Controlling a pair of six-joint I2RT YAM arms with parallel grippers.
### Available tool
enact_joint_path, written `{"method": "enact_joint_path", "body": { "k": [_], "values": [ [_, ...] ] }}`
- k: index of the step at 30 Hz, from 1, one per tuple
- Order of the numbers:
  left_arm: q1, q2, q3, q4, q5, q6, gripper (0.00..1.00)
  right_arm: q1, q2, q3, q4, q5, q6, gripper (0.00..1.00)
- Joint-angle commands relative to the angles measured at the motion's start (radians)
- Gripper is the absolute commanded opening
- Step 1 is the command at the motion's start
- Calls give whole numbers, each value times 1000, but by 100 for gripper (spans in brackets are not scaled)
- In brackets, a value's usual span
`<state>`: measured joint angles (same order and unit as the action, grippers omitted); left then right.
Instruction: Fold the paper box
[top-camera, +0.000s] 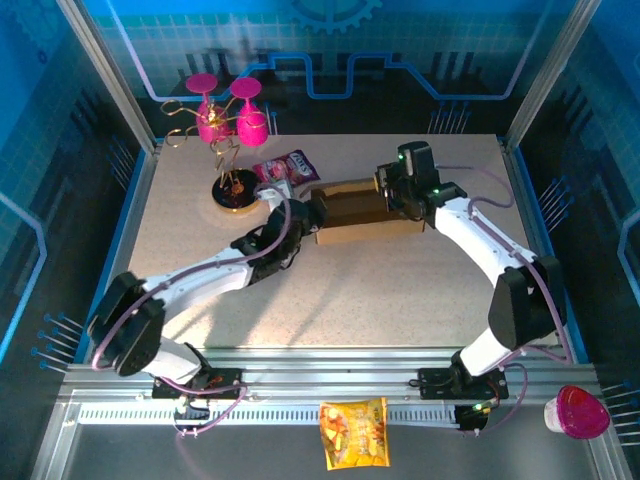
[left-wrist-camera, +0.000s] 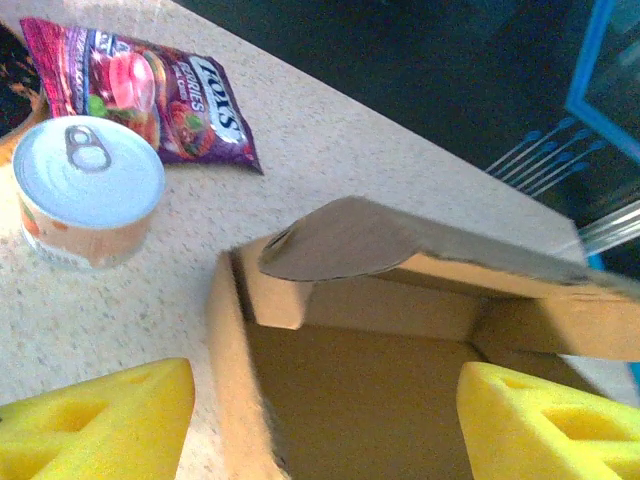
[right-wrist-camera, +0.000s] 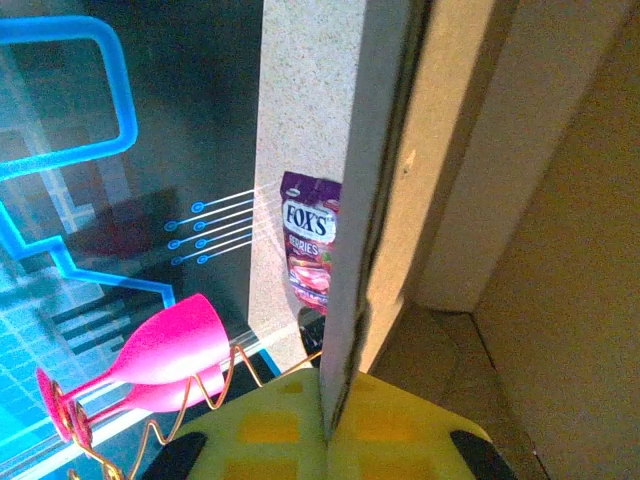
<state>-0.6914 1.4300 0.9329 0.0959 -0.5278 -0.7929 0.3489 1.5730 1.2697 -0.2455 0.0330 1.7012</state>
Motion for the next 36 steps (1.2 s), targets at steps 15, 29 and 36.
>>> {"method": "enact_joint_path", "body": {
  "k": [15,29,36],
  "values": [
    [196,-179,166,-565,277,-312,62,-7,-199,-359,355,-98,-174,0],
    [241,42,254,-584,526,-308,58,-24,-237,-567,329,-164,-248,0],
    [244,192,268,-542,621,-256,59,-64,-181,-563,126,-217,-288,31]
  ]
}}
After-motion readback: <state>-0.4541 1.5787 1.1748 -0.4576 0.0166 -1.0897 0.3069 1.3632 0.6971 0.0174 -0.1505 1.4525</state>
